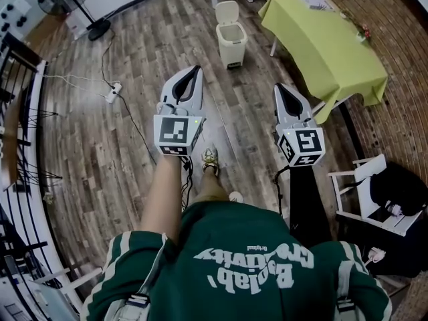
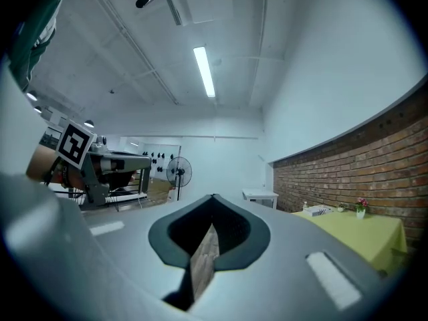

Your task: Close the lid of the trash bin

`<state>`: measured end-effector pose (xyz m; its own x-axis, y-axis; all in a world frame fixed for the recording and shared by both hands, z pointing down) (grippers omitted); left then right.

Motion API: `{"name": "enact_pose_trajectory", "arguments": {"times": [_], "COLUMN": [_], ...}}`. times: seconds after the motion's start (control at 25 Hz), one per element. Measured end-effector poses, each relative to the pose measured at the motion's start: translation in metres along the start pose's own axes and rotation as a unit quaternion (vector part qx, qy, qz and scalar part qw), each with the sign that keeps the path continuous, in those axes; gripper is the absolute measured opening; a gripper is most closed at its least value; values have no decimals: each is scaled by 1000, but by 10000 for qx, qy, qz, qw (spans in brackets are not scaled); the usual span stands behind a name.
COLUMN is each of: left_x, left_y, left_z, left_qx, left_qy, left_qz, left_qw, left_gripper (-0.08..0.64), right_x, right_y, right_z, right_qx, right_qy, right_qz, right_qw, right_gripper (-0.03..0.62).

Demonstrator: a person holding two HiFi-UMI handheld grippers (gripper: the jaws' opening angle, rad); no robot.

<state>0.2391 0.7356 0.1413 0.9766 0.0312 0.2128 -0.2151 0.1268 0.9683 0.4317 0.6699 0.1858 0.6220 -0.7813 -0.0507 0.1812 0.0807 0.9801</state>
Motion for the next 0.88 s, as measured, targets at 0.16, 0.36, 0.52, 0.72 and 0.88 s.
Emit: {"name": "enact_pose_trajectory", "arguments": {"times": [0.16, 0.36, 0.52, 0.72, 0.88], "left_x": [-20, -50, -70, -99, -125], "left_y": [2, 4, 8, 14, 15], "left_z": [32, 85, 130, 180, 211], "left_qx": [13, -45, -130, -189, -179], "left_qy": [69, 154, 311, 486, 640], "left_qz": [-13, 52, 91, 74, 33], "left_qw": [10000, 9999, 9994, 9986, 9978], "left_gripper": [8, 8, 8, 8, 8], "right_x": [11, 27, 43, 58, 64], "right_y": [-6, -11, -14, -17, -23], "right_z": [36, 87, 130, 184, 224], "right_qx": [-6, -41, -110, -199, -255], "right_qy": [40, 97, 191, 285, 337], "right_qz": [50, 46, 154, 243, 313], "right_qw": [10000, 9999, 9996, 9991, 9986], "right_gripper": [14, 14, 14, 14, 14]}}
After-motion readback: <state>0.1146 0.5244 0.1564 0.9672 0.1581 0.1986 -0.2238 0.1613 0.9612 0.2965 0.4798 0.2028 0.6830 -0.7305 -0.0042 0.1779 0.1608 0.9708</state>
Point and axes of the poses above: the fingertips, and each gripper's own axes: z forward along the fingers, x to its right, y out of its underside, the point moved 2 cm from there along -z, backward along the fingers, and after that the axes turned 12 degrees about -x, right-handed, at the moved point
